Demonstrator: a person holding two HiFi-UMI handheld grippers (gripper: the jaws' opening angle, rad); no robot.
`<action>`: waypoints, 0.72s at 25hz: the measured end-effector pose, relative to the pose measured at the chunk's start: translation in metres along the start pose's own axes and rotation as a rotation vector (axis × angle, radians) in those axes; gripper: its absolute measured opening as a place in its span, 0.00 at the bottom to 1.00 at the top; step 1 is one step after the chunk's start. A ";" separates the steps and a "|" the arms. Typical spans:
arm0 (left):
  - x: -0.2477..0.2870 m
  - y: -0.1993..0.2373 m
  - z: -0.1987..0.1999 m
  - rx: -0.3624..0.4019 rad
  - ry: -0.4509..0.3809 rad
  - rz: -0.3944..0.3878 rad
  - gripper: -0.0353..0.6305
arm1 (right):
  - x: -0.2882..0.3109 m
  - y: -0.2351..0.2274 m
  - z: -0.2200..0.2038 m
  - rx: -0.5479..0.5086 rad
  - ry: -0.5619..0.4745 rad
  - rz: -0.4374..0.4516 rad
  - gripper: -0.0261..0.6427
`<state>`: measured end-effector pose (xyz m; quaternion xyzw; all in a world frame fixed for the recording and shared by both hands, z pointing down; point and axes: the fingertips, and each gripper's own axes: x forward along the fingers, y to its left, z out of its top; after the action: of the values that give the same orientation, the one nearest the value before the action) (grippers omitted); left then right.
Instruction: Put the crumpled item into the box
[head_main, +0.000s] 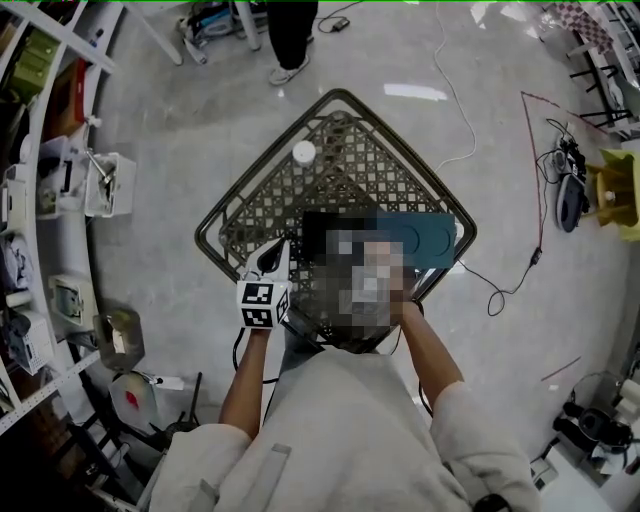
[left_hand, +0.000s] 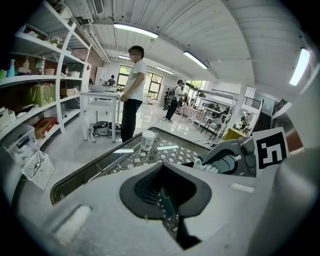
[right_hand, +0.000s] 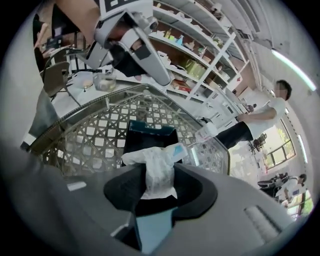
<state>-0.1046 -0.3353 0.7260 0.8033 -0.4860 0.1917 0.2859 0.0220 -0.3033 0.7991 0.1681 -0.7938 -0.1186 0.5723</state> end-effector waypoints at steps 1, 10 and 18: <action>0.000 0.001 -0.001 -0.002 0.001 0.001 0.06 | 0.005 0.000 0.000 -0.015 0.011 0.008 0.25; -0.002 0.004 -0.003 -0.014 0.004 0.005 0.06 | 0.050 0.000 -0.007 -0.056 0.108 0.099 0.25; -0.005 0.012 -0.006 -0.016 0.010 0.010 0.06 | 0.075 0.012 -0.008 -0.078 0.166 0.167 0.26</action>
<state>-0.1173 -0.3322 0.7306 0.7977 -0.4900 0.1930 0.2937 0.0062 -0.3225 0.8713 0.0884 -0.7497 -0.0869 0.6501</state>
